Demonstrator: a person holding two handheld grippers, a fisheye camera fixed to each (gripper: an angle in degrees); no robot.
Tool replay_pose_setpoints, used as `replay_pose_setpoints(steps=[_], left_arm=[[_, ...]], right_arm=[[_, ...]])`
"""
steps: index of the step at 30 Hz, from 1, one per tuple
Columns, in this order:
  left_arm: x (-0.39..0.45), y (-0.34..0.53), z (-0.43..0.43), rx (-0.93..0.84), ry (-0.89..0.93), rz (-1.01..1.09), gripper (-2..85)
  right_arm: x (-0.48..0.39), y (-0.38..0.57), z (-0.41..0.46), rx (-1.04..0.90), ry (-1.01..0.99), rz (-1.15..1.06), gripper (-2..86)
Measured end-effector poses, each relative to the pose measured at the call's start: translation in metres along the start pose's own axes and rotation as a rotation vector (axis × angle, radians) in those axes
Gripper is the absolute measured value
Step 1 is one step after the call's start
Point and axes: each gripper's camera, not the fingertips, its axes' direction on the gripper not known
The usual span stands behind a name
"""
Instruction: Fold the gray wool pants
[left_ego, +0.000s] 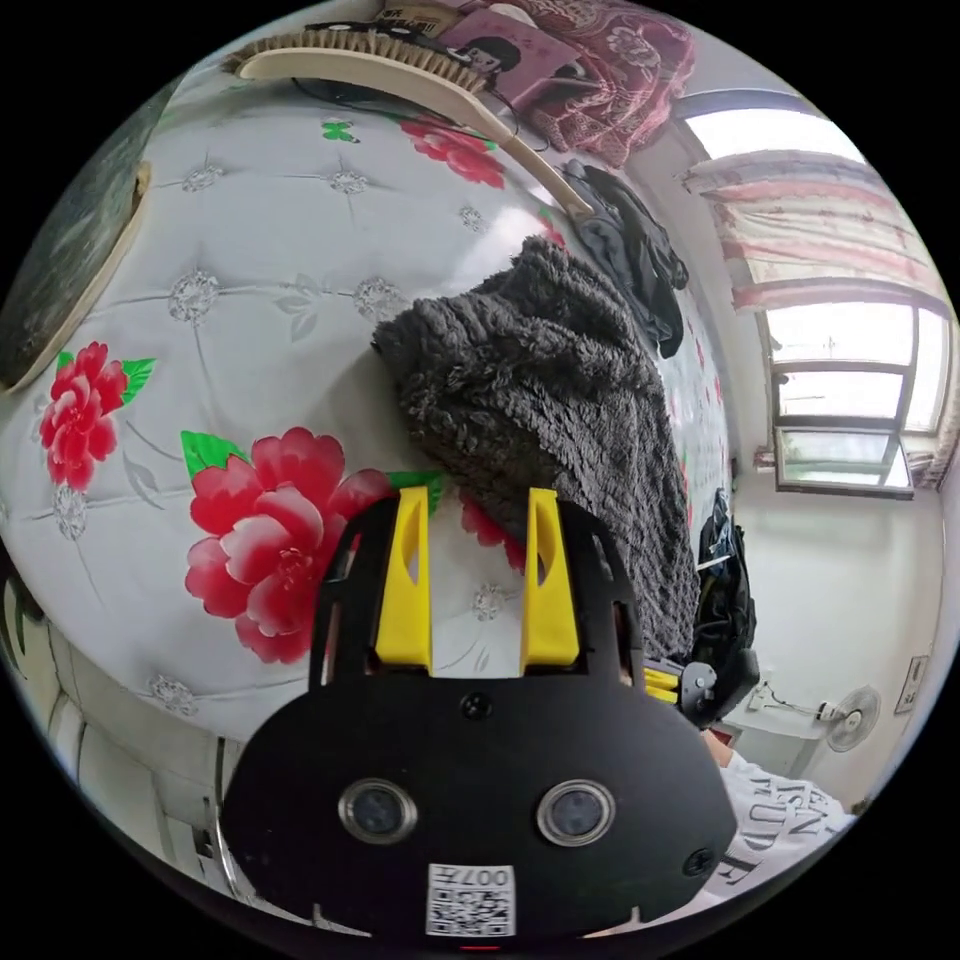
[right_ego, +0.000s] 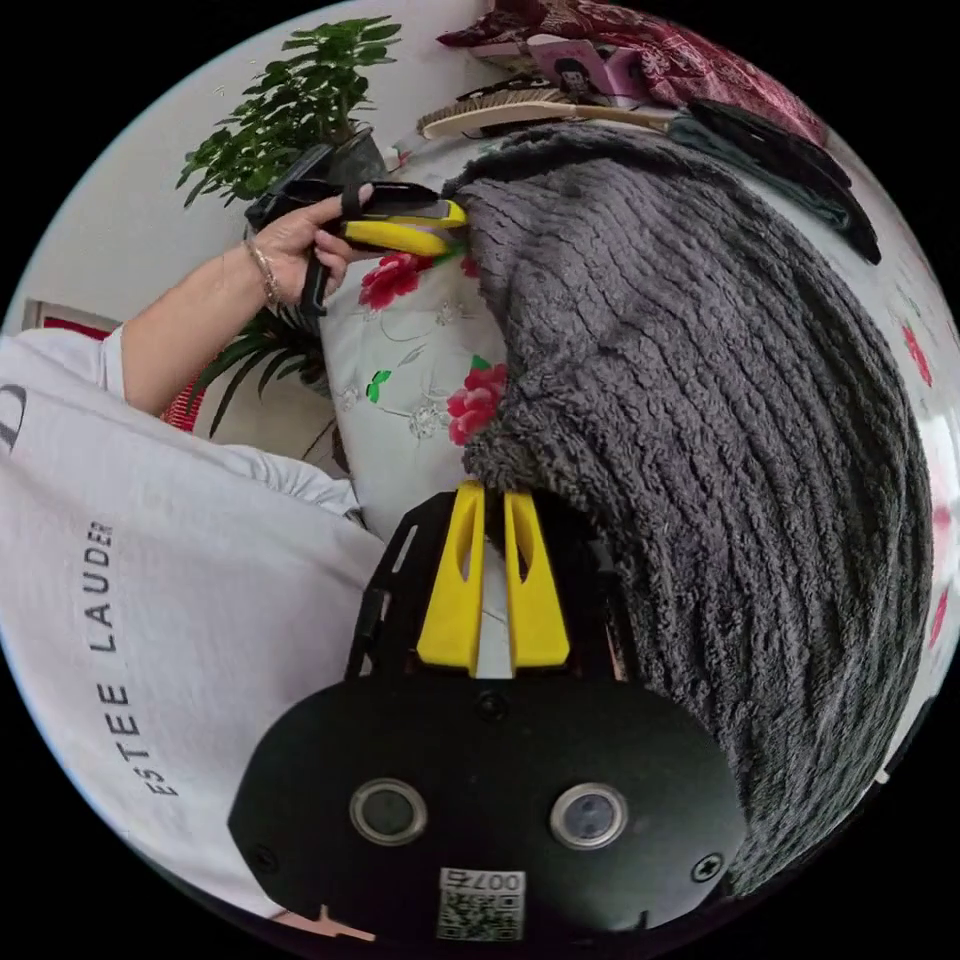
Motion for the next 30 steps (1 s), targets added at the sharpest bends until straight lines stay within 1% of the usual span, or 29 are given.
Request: replay_pose_setpoints(steps=[2,4,6,7,8,9,11,14,16,19,21,24,26,27,29,30], left_arm=[[-0.006,-0.006,-0.002,0.019,0.034,-0.058,11.9],[-0.008,-0.007,-0.002,0.012,0.046,-0.074,10.5],[-0.007,-0.004,-0.003,0.015,0.048,-0.059,5.6],[-0.005,0.0,-0.004,0.025,0.067,-0.046,2.3],[-0.004,0.006,-0.006,0.051,0.096,-0.07,0.3],[-0.003,0.01,-0.009,0.072,0.104,-0.084,0.0],[0.002,0.029,-0.025,0.181,0.133,-0.104,-0.7],[0.011,0.053,-0.048,0.26,0.157,-0.122,-0.9],[0.013,0.068,-0.059,0.307,0.145,-0.151,-0.9],[0.01,0.091,-0.068,0.383,0.096,-0.278,-1.0],[0.018,0.101,-0.073,0.432,0.113,-0.313,-1.0],[0.081,0.1,-0.087,0.457,0.04,-0.142,-1.0],[0.168,0.094,-0.099,0.458,0.0,0.138,-0.9],[0.194,0.094,-0.1,0.448,-0.019,0.222,-0.9],[0.312,0.108,-0.092,0.395,-0.134,0.612,-0.9],[0.34,0.115,-0.086,0.38,-0.154,0.711,-0.8]], right_arm=[[-0.026,0.019,-0.005,0.035,0.043,-0.156,2.8],[-0.027,0.033,0.004,0.015,0.004,-0.171,2.8],[-0.017,0.042,0.018,-0.032,-0.051,-0.143,3.0],[-0.007,0.046,0.018,-0.042,-0.083,-0.1,3.0],[0.003,0.052,0.009,-0.011,-0.121,-0.06,3.0],[0.007,0.056,0.002,0.014,-0.135,-0.043,3.0],[0.025,0.082,-0.024,0.118,-0.155,0.035,2.5],[0.045,0.127,-0.043,0.212,-0.199,0.126,1.9],[0.054,0.154,-0.045,0.255,-0.183,0.19,1.9],[0.072,0.196,-0.035,0.297,-0.173,0.318,2.7],[0.08,0.217,-0.032,0.346,-0.185,0.39,3.2],[0.085,0.245,-0.036,0.425,-0.159,0.459,3.8],[0.088,0.271,-0.047,0.484,-0.109,0.491,4.0],[0.089,0.278,-0.05,0.5,-0.094,0.502,4.1],[0.093,0.313,-0.062,0.574,-0.035,0.561,4.4],[0.095,0.324,-0.064,0.594,-0.022,0.58,4.5]])
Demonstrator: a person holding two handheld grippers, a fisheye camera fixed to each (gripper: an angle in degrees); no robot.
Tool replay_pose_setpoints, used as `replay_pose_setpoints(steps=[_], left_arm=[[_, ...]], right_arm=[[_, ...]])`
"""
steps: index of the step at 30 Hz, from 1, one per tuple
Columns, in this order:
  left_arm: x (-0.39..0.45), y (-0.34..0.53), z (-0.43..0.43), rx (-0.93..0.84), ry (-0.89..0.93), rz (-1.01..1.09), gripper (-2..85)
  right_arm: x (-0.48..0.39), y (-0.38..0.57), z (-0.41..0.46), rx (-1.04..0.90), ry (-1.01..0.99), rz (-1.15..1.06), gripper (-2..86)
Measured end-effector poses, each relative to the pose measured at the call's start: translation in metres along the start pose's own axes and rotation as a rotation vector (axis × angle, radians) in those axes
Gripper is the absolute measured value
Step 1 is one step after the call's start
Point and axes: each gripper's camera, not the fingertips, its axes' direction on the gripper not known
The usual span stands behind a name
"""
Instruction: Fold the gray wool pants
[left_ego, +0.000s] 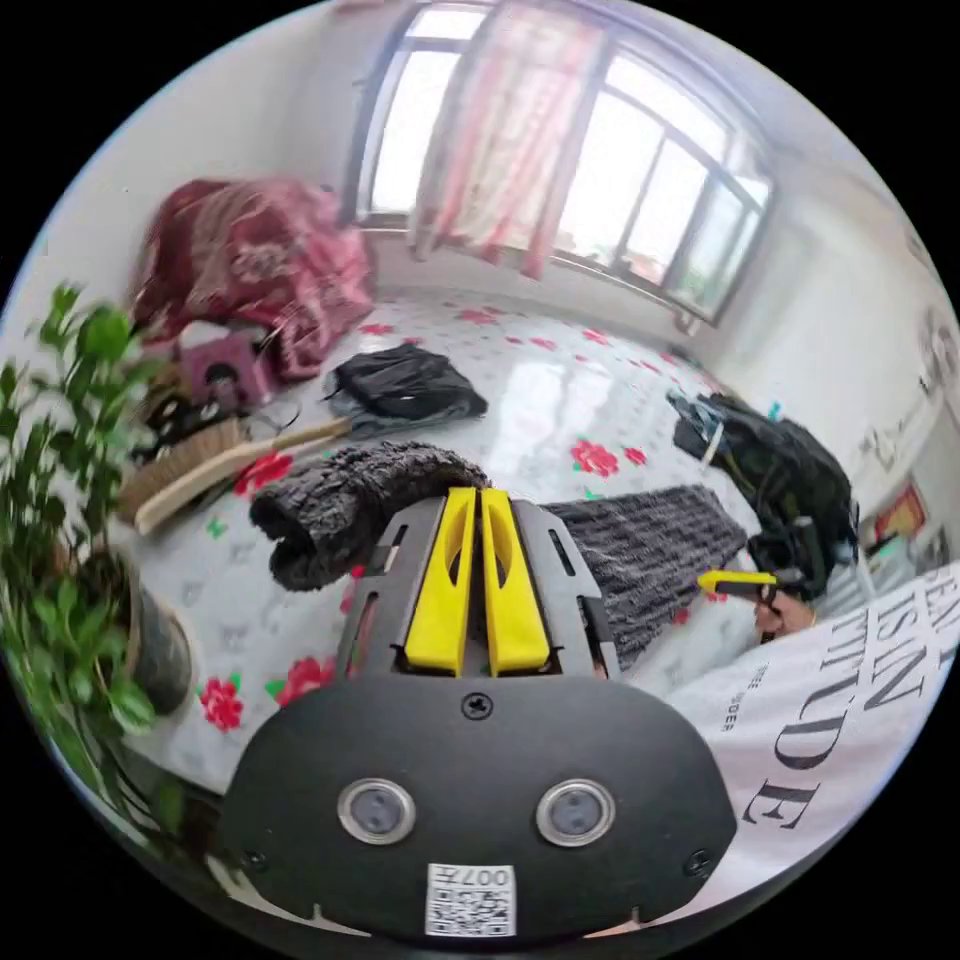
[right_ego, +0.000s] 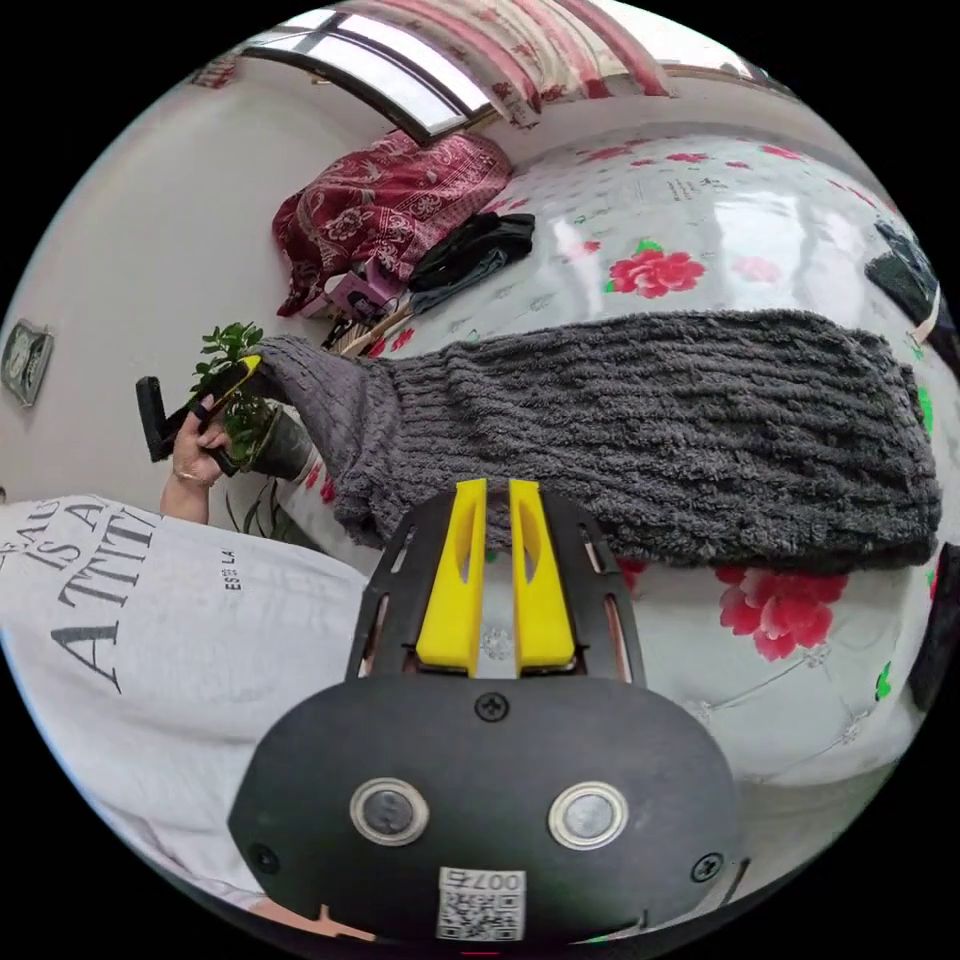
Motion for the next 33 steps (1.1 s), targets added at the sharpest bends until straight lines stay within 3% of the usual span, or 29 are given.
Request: replay_pose_setpoints(steps=[2,4,6,8,10,13,18,23,25,28,31,33], left_arm=[[0.1,-0.029,0.021,-0.054,0.107,0.335,-0.6],[0.166,-0.034,0.049,-0.115,0.235,0.512,-0.1],[0.228,-0.024,0.095,-0.245,0.328,0.693,1.3],[0.288,0.003,0.171,-0.496,0.311,0.799,4.6],[0.314,0.016,0.198,-0.603,0.298,0.814,6.3],[0.334,0.013,0.183,-0.552,0.323,0.787,6.7],[0.325,-0.002,0.165,-0.508,0.173,0.67,7.3],[0.322,-0.011,0.171,-0.54,0.064,0.51,9.8],[0.329,-0.001,0.189,-0.601,-0.003,0.522,8.4],[0.34,0.008,0.208,-0.642,-0.171,0.582,4.1],[0.346,-0.01,0.186,-0.595,-0.172,0.584,3.0],[0.347,-0.02,0.167,-0.562,-0.15,0.597,3.2]], right_arm=[[0.027,0.025,-0.028,0.105,0.045,0.087,4.9],[0.053,0.047,-0.047,0.185,0.061,0.182,5.4],[0.079,0.07,-0.061,0.249,0.057,0.28,5.9],[0.102,0.094,-0.072,0.313,0.037,0.365,6.7],[0.109,0.099,-0.074,0.317,0.021,0.363,7.2],[0.105,0.084,-0.062,0.285,0.028,0.272,8.2],[0.102,0.019,-0.011,0.164,-0.037,0.138,10.1],[0.103,-0.045,0.075,-0.087,0.183,0.029,9.8],[0.108,-0.053,0.094,-0.196,0.182,0.038,9.0],[0.099,-0.053,0.069,-0.149,0.097,-0.014,7.5],[0.076,-0.039,0.01,0.015,0.065,-0.117,6.1],[0.072,-0.026,-0.006,0.025,0.096,-0.171,5.9]])
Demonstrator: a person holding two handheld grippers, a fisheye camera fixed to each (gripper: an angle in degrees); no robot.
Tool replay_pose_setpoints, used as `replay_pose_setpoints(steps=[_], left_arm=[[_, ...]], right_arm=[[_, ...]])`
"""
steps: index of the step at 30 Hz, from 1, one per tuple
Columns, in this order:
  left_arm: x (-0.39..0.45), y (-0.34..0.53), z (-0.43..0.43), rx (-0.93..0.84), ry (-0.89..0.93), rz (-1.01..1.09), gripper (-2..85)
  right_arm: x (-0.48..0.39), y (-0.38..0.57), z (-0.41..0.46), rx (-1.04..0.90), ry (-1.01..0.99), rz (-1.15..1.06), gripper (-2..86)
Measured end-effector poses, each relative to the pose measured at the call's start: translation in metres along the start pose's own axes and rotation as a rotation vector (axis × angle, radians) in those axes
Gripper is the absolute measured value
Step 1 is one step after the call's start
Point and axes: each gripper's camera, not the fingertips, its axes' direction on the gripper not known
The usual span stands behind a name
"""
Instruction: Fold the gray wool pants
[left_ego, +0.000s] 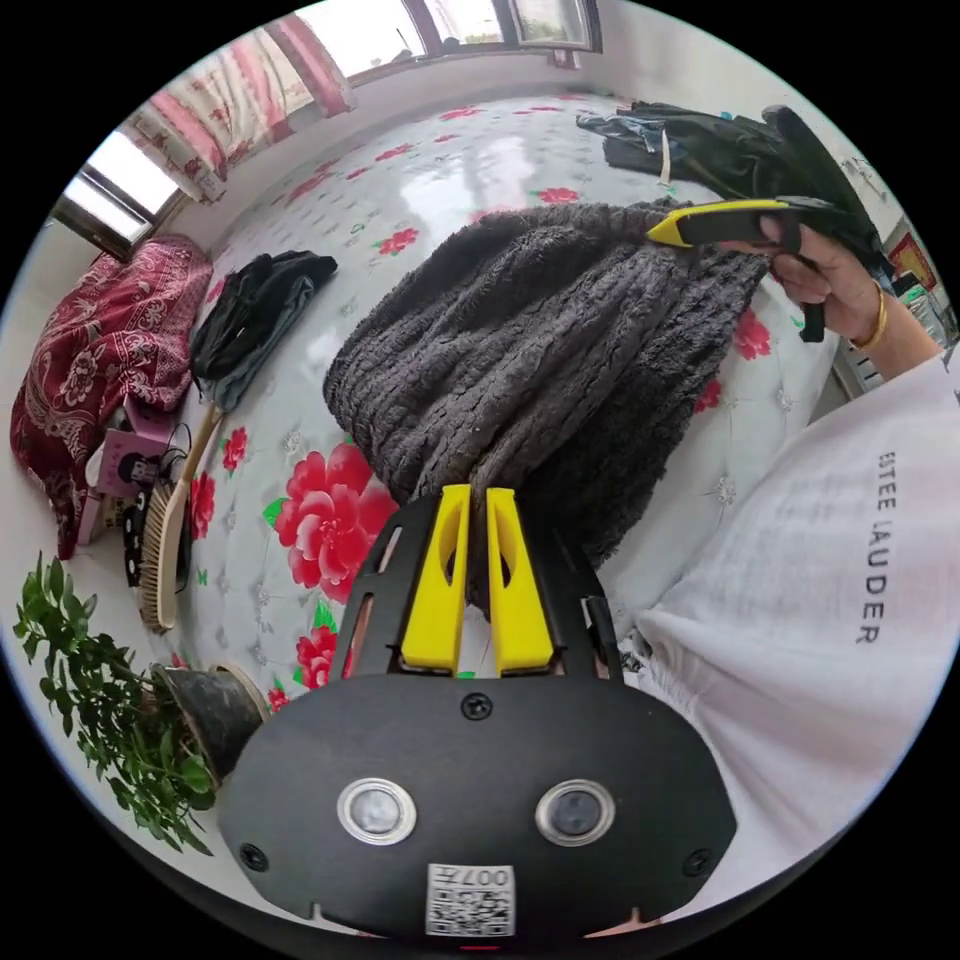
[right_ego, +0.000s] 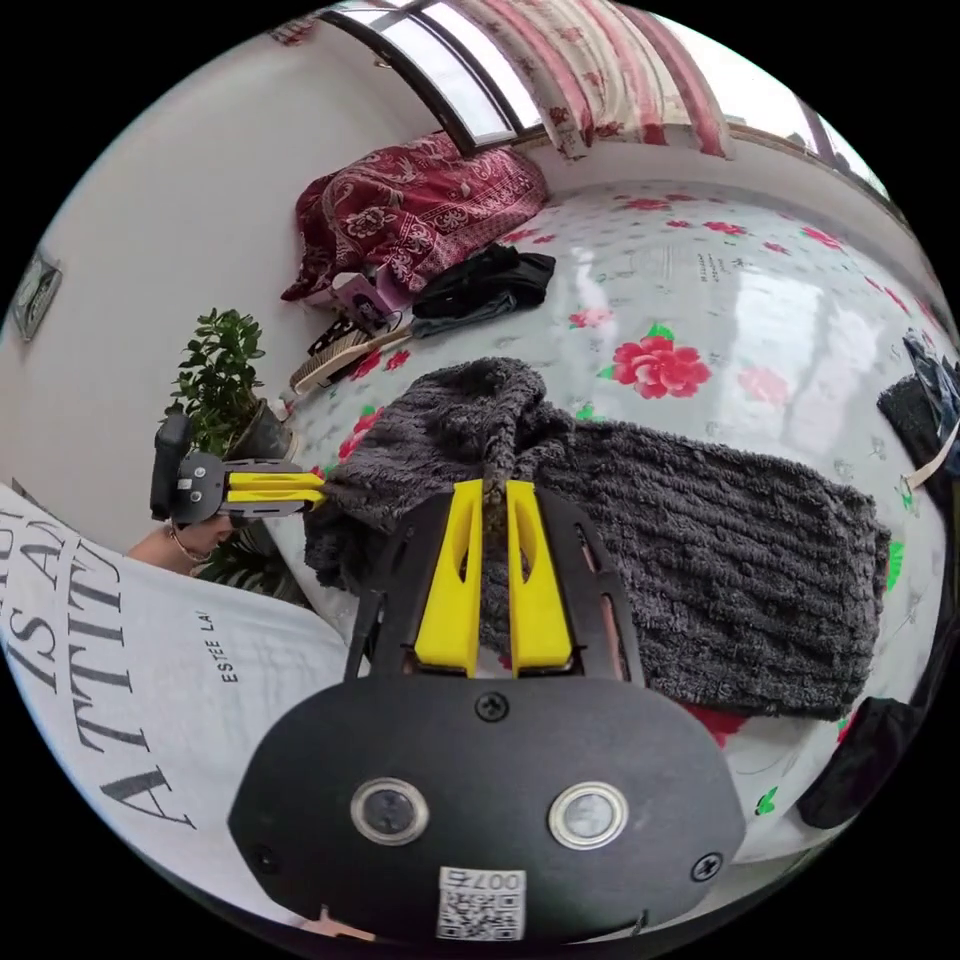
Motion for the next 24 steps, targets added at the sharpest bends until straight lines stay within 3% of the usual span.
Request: replay_pose_setpoints(steps=[3,5,9,13,17,22,24], left_arm=[[-0.003,0.003,0.003,0.021,0.144,-0.006,5.5],[0.003,-0.004,0.049,-0.101,0.216,-0.024,7.3],[0.003,-0.015,0.066,-0.133,0.18,-0.028,7.7],[-0.002,-0.013,0.062,-0.136,0.154,-0.016,7.8],[-0.024,0.001,0.049,-0.092,0.204,-0.133,7.9],[-0.054,0.019,0.048,-0.067,0.272,-0.279,7.9],[-0.064,0.026,0.053,-0.063,0.291,-0.319,7.9]], right_arm=[[0.031,0.03,0.027,-0.081,0.002,0.1,6.5],[0.066,0.054,0.054,-0.174,-0.044,0.258,7.6],[0.096,0.088,0.001,0.073,-0.093,0.403,9.2],[0.159,0.163,-0.069,0.31,0.069,0.733,11.2],[0.213,0.23,-0.082,0.381,0.034,1.006,12.8],[0.24,0.216,-0.058,0.394,0.024,1.054,11.9],[0.24,0.2,-0.055,0.376,0.148,1.076,10.5]])
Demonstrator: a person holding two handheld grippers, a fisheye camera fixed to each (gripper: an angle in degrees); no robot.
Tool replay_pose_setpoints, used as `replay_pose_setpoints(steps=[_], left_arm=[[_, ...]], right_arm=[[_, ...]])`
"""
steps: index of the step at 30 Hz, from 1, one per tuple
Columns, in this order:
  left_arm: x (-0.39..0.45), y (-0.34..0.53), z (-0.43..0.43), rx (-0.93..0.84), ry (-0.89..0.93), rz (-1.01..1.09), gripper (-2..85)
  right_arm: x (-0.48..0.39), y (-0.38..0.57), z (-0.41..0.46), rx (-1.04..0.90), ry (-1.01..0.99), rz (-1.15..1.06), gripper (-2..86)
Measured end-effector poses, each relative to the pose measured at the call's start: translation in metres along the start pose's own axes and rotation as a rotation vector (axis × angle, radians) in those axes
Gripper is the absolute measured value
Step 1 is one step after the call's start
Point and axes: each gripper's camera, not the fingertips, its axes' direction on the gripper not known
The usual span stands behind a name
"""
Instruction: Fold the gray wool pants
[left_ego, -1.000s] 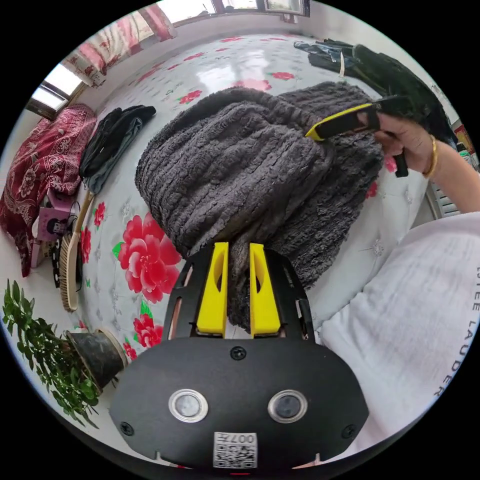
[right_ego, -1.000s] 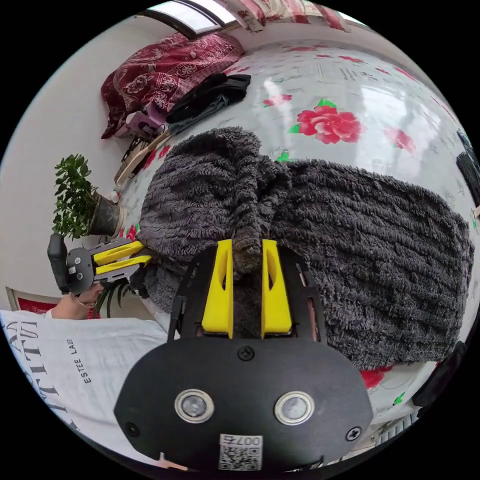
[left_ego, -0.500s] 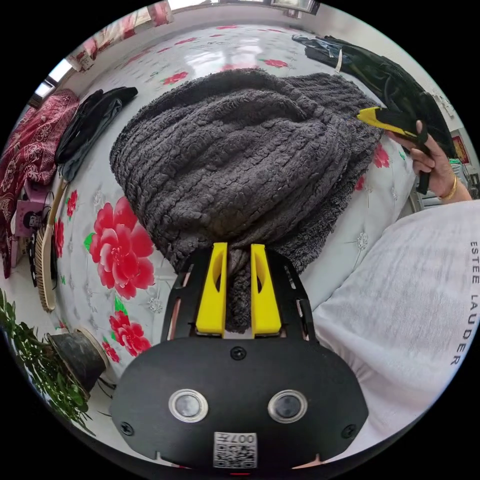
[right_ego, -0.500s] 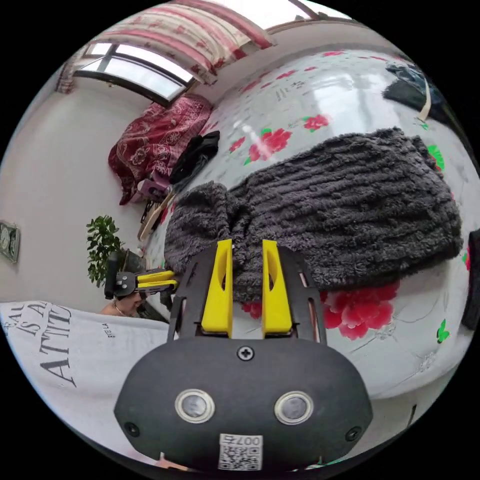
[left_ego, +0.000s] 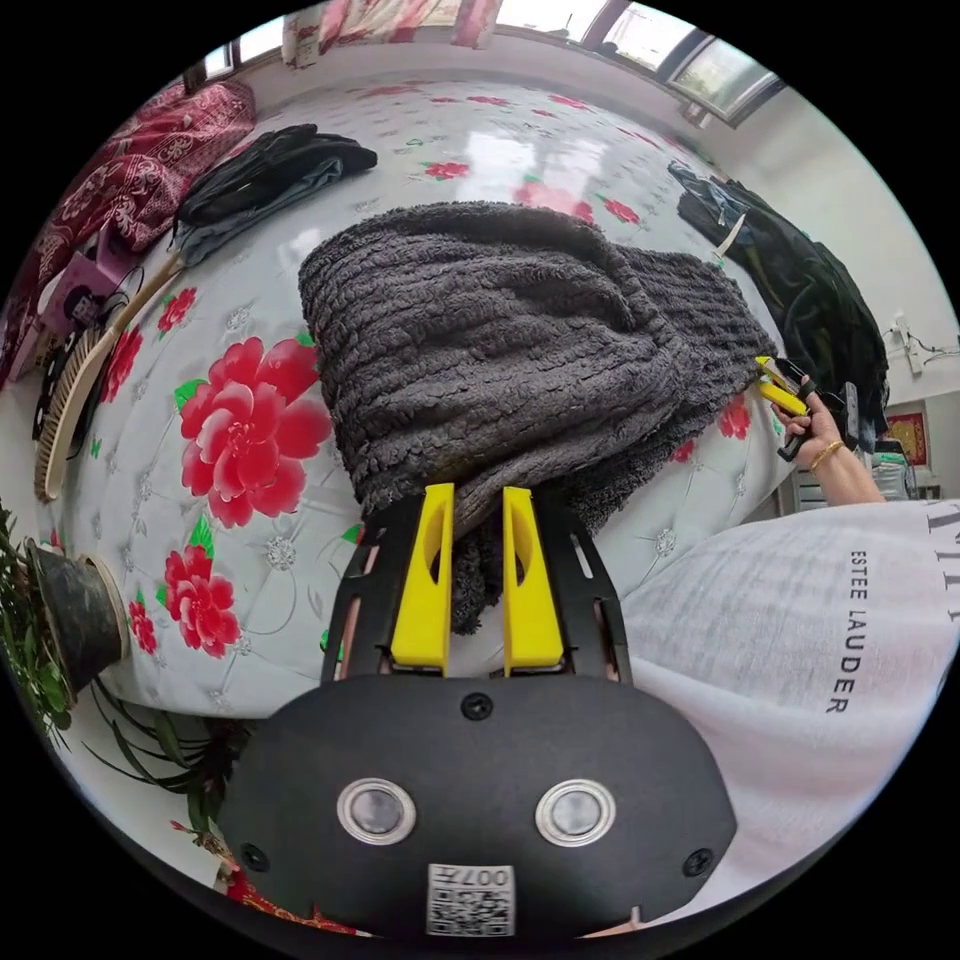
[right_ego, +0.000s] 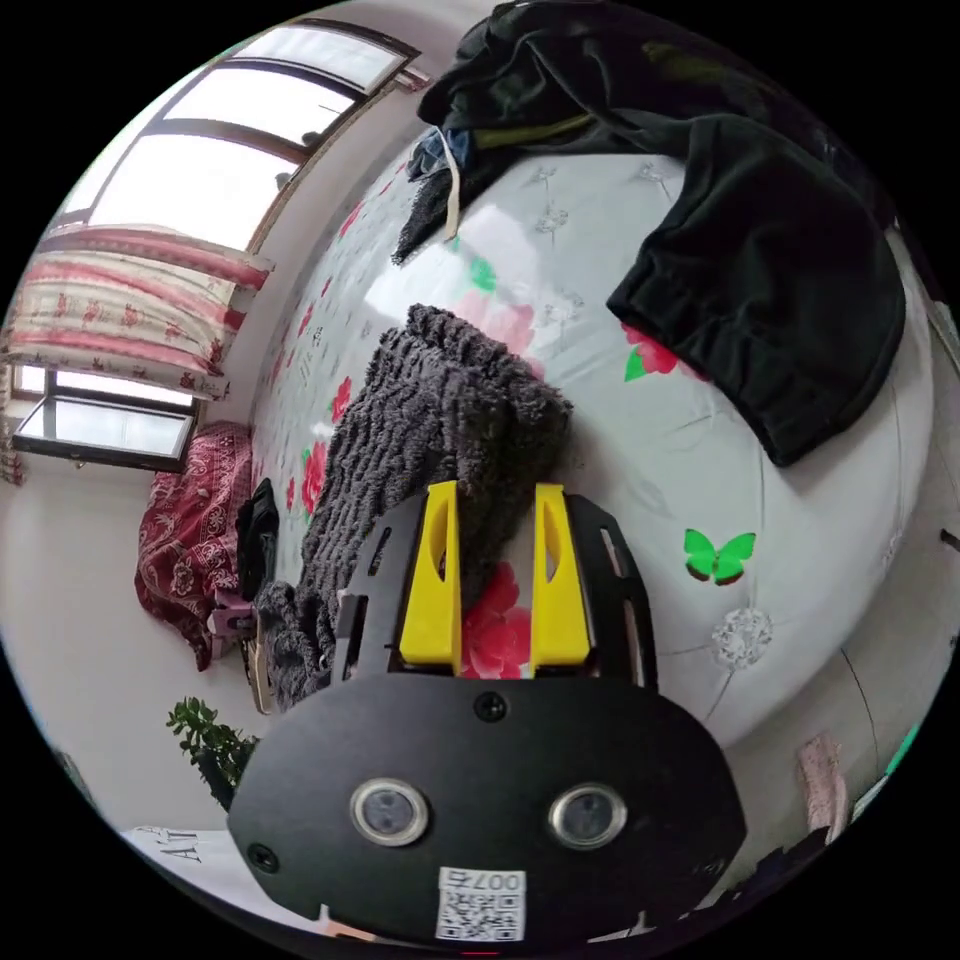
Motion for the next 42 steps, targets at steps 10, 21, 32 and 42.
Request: replay_pose_setpoints(steps=[10,21,32,42], left_arm=[[-0.056,0.017,0.015,0.041,0.044,-0.079,7.7],[-0.123,0.037,0.027,0.082,0.098,-0.11,7.6],[-0.215,0.119,0.003,0.191,0.255,-0.2,7.8],[-0.343,0.108,0.029,0.26,0.516,-0.335,16.0]], right_arm=[[-0.152,-0.042,0.034,-0.101,-0.141,-0.337,4.8],[-0.431,0.162,0.056,-0.396,-0.489,-1.467,4.5],[-0.389,0.151,0.156,-0.71,-0.41,-1.172,10.0],[-0.284,0.03,0.205,-0.689,-0.221,-0.631,13.1]])
